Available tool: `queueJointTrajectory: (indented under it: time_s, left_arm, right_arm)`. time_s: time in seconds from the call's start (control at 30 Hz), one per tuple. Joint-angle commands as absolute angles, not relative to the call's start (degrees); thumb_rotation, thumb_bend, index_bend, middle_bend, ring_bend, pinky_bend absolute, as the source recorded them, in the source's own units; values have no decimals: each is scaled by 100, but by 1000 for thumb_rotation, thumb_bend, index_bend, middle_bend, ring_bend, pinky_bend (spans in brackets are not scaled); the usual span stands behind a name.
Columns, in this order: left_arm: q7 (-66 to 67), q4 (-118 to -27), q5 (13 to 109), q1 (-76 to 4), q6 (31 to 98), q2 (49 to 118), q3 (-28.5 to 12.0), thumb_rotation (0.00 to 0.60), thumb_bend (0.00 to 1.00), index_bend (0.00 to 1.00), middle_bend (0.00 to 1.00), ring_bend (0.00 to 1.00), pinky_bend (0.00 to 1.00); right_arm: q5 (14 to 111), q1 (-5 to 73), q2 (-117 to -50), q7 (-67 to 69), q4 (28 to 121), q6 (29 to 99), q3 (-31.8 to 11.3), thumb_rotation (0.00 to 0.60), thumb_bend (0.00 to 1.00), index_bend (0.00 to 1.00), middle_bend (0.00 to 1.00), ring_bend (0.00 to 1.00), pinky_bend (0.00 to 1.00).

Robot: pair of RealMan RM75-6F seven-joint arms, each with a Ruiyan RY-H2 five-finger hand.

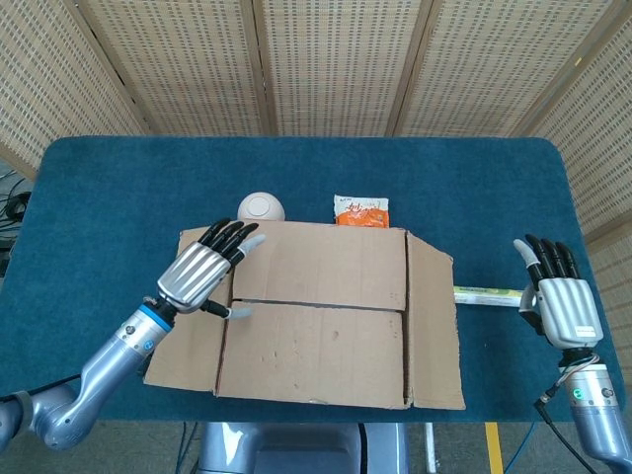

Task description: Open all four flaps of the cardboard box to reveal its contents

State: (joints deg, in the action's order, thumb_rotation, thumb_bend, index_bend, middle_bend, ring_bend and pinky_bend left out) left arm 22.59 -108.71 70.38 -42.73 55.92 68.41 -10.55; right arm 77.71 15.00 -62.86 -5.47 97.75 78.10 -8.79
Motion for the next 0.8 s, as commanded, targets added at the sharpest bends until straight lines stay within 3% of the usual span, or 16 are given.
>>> queueJointTrajectory:
  time_s: [0.03, 0.27, 0.67, 0.8]
  left_arm:
    - [2604, -10934, 6655, -4495, 5446, 6937, -1138, 395, 107, 0, 0, 0, 0]
    - [3341, -10931, 6042, -4876, 5450, 7187, -1229, 491, 124, 0, 0, 0, 0]
    - [3786, -10850, 5425, -5223, 5573, 7542, -1179, 494, 130, 0, 0, 0, 0]
    - [3791, -10796, 5365, -5275, 5659, 7626, -1156, 495, 198, 0, 0, 0, 0]
  right_arm:
    - [7775, 1492, -6278, -525, 9768, 7818, -887, 600, 878, 69, 49, 0, 0]
    - [7787, 1460, -6251, -478, 9774, 7846, -893, 600, 878, 69, 49, 0, 0]
    - [7788, 1390, -6170, -386, 9778, 7905, -913, 600, 878, 69, 49, 0, 0]
    - [7780, 1379, -6165, -365, 9765, 7908, -923, 600, 878, 69, 49, 0, 0]
